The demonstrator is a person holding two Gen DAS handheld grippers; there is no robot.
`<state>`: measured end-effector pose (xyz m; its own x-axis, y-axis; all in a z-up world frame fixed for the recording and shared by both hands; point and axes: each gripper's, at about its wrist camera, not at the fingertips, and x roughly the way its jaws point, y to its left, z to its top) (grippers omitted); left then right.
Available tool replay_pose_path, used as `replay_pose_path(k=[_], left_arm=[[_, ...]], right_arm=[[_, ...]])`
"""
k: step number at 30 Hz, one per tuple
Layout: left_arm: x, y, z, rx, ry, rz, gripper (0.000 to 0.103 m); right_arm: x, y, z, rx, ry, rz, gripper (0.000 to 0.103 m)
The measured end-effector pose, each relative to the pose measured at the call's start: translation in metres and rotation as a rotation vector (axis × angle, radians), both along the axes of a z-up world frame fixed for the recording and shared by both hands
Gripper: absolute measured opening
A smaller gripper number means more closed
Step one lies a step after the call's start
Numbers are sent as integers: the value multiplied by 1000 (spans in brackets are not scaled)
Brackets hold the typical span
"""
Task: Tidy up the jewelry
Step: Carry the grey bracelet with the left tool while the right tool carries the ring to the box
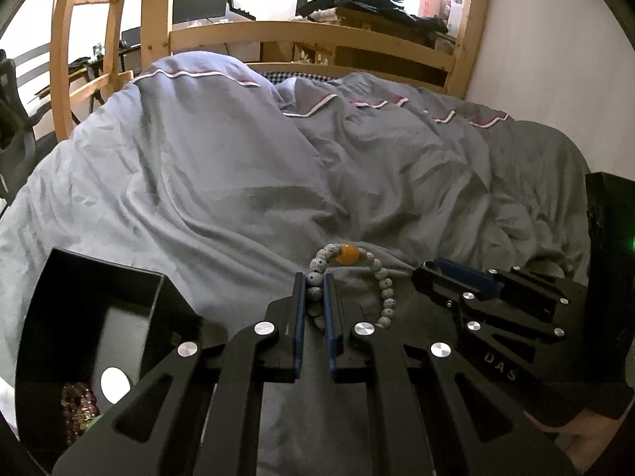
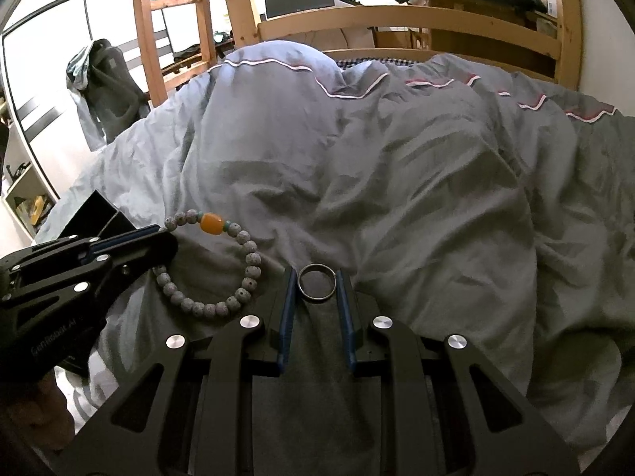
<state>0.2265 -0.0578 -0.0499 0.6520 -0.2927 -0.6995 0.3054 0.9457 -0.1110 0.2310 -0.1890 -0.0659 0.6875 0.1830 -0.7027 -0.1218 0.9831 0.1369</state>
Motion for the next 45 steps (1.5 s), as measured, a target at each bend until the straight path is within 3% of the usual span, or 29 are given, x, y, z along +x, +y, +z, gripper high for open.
replay_pose_path(k=[13,21,28,37,45], left_arm=[[-12,11,14,-31,2,9,8],[-23,11,9,-9,15,10,8],[-39,17,22,-4,-26,16,8],[-74,45,52,10,-80,41,8],[-84,92,75,-15,-107,128,8]], right_arm=[[-26,7,26,-15,-25,7,21],[-41,-4,35,-4,-37,-20,21],[-52,-5,46,14,-64,-19,21],[-69,25,61,-17,-102,58,21],[-75,70,66,-37,-119,159,21]])
